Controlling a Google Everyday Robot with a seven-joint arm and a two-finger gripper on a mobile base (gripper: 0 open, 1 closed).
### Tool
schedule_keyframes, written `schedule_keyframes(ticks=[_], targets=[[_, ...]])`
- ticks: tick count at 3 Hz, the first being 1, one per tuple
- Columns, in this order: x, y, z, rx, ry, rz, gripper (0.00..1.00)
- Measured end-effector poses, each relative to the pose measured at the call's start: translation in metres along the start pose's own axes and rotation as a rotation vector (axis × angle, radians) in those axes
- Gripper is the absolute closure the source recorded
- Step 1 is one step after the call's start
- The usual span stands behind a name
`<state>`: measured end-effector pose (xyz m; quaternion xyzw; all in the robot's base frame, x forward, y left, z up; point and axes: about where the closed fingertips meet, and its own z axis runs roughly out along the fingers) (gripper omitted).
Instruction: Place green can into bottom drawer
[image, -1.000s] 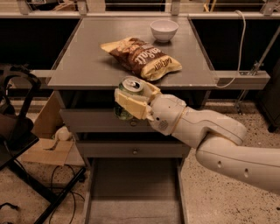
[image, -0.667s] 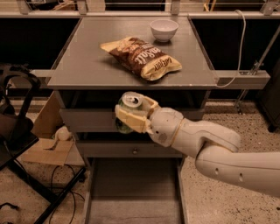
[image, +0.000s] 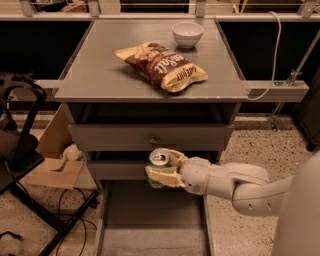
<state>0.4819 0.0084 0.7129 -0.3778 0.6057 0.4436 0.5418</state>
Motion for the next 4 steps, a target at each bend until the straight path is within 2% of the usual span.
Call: schedule_keyframes(ticks=[1,2,3,4], targets=[[0.057,-0.026,-0.011,0.03,0.097,-0.051,1.0],[0.119,-0.042,-0.024,0.096,0.177,-0.088,1.0],[0.113,-0.04,-0.021,0.082,0.171,-0.095,1.0],[0.121,-0.042,-0.013,0.063,0.187,-0.092,1.0]])
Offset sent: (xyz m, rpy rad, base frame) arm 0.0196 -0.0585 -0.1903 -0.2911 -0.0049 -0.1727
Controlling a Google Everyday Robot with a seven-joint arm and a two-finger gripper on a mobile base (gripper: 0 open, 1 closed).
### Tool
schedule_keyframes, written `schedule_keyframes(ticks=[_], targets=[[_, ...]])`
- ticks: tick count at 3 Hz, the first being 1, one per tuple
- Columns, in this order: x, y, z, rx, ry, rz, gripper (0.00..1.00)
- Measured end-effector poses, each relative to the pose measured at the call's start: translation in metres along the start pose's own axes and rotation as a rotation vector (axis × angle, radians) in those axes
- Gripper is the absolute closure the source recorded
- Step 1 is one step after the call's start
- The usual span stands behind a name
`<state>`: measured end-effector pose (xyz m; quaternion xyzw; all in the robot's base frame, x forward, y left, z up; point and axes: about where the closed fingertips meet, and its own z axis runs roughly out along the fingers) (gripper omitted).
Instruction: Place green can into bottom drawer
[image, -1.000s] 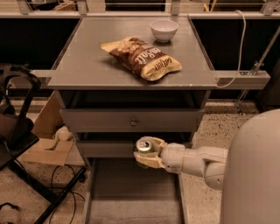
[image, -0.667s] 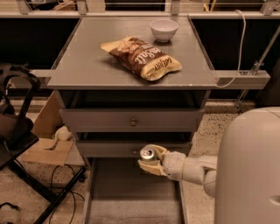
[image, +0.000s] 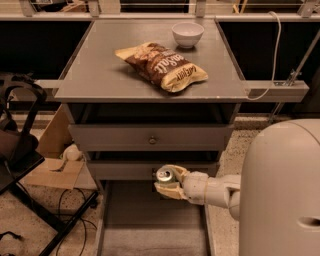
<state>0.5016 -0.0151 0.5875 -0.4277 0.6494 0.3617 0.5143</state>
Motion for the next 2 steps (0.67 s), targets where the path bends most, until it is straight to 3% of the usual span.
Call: schedule_keyframes(ticks=[1,2], targets=[[0.038,-0.007,0.024,-0.051,-0.022,-0.049,1.0],[0.103,-0.009,0.043,-0.086,-0.017,-0.04,1.0]])
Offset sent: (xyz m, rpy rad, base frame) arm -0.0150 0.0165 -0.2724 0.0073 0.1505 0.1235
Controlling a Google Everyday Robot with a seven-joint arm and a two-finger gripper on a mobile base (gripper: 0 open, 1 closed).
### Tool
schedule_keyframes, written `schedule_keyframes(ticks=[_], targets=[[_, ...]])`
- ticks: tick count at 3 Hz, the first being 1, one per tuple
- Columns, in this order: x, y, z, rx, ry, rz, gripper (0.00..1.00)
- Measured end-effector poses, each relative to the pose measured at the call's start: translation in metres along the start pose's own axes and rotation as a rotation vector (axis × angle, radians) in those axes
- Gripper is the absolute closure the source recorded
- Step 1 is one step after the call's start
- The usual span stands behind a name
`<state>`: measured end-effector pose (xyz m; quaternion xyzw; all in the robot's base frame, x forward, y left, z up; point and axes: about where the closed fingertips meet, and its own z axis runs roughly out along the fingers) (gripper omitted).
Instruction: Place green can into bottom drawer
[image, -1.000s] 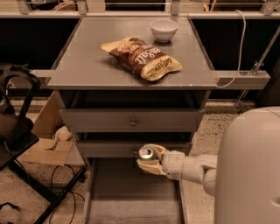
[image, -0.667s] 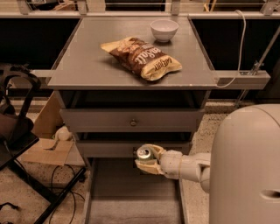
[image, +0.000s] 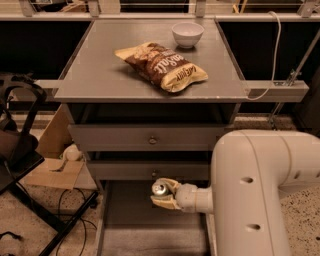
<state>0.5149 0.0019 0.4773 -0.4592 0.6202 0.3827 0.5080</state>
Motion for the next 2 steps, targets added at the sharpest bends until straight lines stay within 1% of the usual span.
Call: schedule_keyframes(ticks=[1,2], targets=[[0.074,0.002,0.01,-0.027,0.015,0.035,1.0],[0.136,0.003,0.017,-0.025,0.005,0.062,1.0]])
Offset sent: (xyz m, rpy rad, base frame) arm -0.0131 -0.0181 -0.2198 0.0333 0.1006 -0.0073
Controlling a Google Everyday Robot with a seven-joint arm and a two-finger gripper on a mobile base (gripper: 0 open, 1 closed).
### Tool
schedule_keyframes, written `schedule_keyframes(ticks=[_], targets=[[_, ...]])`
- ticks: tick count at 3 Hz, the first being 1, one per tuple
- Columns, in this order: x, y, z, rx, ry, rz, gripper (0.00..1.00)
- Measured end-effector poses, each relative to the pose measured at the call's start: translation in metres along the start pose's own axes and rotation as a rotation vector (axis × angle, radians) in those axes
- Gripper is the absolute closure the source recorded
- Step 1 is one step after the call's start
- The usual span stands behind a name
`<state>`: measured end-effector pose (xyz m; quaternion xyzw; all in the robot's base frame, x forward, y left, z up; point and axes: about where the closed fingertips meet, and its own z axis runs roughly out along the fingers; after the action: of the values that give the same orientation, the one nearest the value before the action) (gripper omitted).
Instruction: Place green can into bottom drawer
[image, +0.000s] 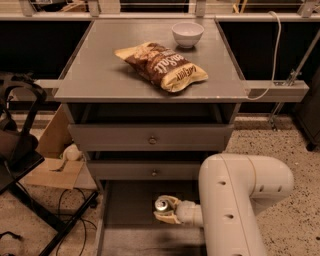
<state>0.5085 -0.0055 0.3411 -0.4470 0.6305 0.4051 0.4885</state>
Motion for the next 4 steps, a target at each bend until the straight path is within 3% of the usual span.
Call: schedule_keyframes(ticks=[1,2,4], targets=[[0.049,-0.002,0.007,0.011,-0.022,0.053,1.0],[0.064,-0.001,0.01,0.013,-0.024,0.065,1.0],[0.104,-0.006,0.026,-0.046,0.012,0.082,1.0]])
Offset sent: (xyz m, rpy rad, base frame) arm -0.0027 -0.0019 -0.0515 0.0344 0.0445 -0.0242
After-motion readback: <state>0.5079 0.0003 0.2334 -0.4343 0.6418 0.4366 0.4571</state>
